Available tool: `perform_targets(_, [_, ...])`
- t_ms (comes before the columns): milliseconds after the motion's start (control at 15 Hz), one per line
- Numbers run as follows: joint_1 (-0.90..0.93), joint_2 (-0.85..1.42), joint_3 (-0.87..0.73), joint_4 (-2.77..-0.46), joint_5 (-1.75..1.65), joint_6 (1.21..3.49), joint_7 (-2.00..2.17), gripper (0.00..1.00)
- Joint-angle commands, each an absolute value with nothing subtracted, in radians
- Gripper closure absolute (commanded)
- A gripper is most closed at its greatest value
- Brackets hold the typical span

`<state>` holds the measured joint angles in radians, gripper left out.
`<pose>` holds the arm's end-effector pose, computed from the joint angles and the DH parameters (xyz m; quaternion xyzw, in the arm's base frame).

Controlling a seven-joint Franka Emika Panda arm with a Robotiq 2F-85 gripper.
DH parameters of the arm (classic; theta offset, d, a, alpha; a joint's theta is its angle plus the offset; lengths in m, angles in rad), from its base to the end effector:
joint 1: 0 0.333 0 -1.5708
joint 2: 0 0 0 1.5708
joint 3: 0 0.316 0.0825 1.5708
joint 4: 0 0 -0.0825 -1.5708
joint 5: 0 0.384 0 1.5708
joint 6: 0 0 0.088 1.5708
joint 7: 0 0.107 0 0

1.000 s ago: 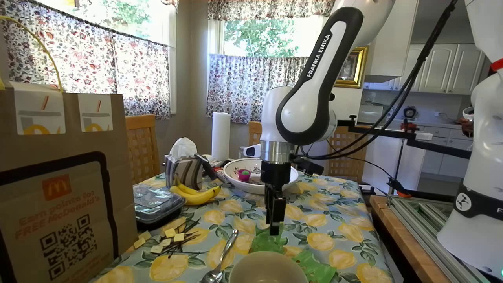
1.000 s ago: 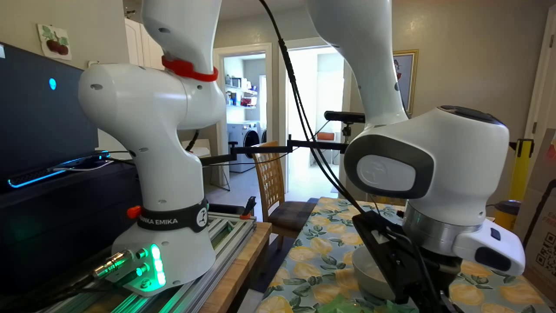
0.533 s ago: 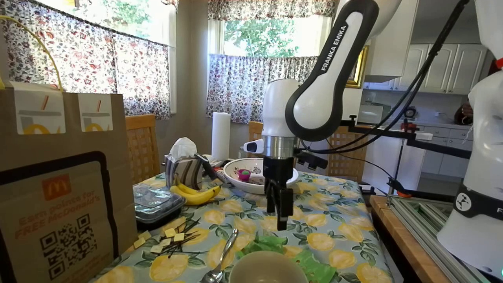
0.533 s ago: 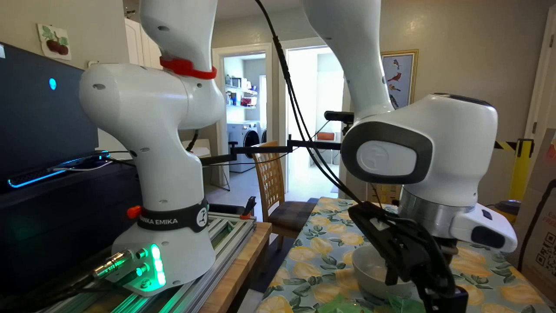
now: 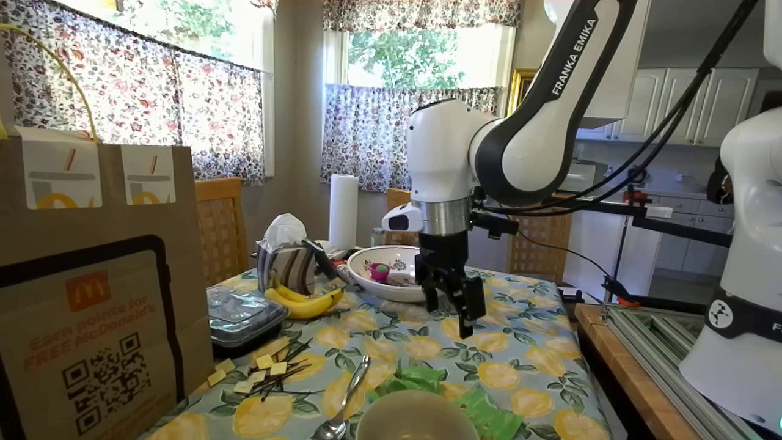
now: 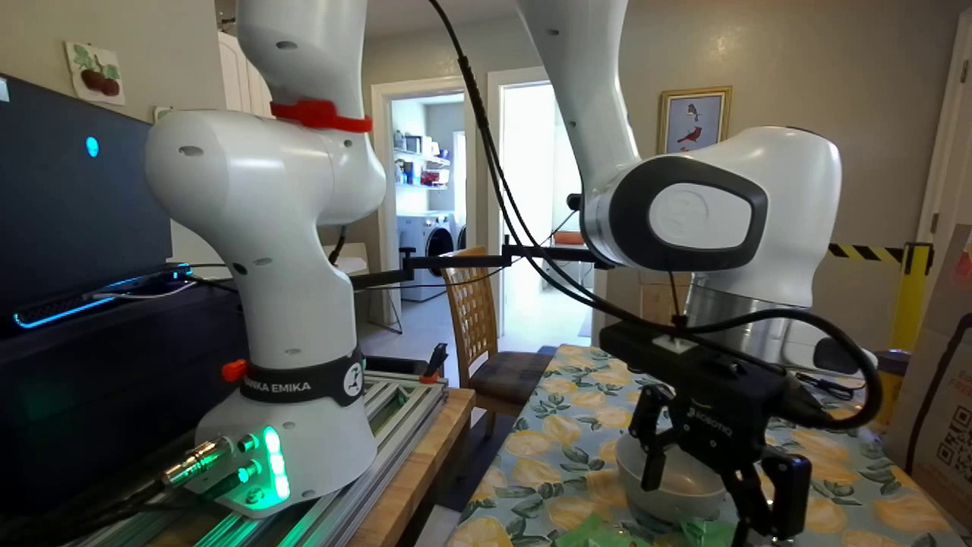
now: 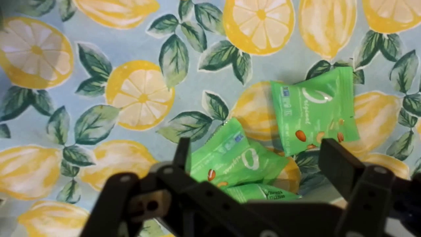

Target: Remove the green sachets from the white bowl then place two sachets back in the bowl.

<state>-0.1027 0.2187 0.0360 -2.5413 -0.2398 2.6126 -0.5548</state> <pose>0.4389 -0.0233 0.1790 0.9351 0.3434 -0.0841 0.0242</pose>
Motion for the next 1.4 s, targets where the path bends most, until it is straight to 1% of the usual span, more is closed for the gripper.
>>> perform_targets(0, [-0.057, 0.229, -0.001, -2.530, -0.358, 2.631, -0.487, 0.00])
perform_targets(133, [-0.049, 0.247, 0.001, -2.518, -0.396, 2.652, -0.498, 0.00])
perform_targets(267, [-0.066, 0.245, 0.029, -2.521, -0.358, 2.650, -0.583, 0.00])
perform_targets(600, [-0.060, 0.226, 0.023, -2.535, -0.354, 2.654, -0.538, 0.00])
perform_targets(800, [-0.020, 0.224, -0.003, -2.518, -0.528, 2.601, -0.556, 0.00])
perform_targets(1267, [-0.026, 0.290, -0.016, -2.479, -0.828, 2.662, -0.643, 0.00])
perform_targets(1333, [-0.035, 0.250, 0.003, -2.512, -0.761, 2.638, -0.603, 0.00])
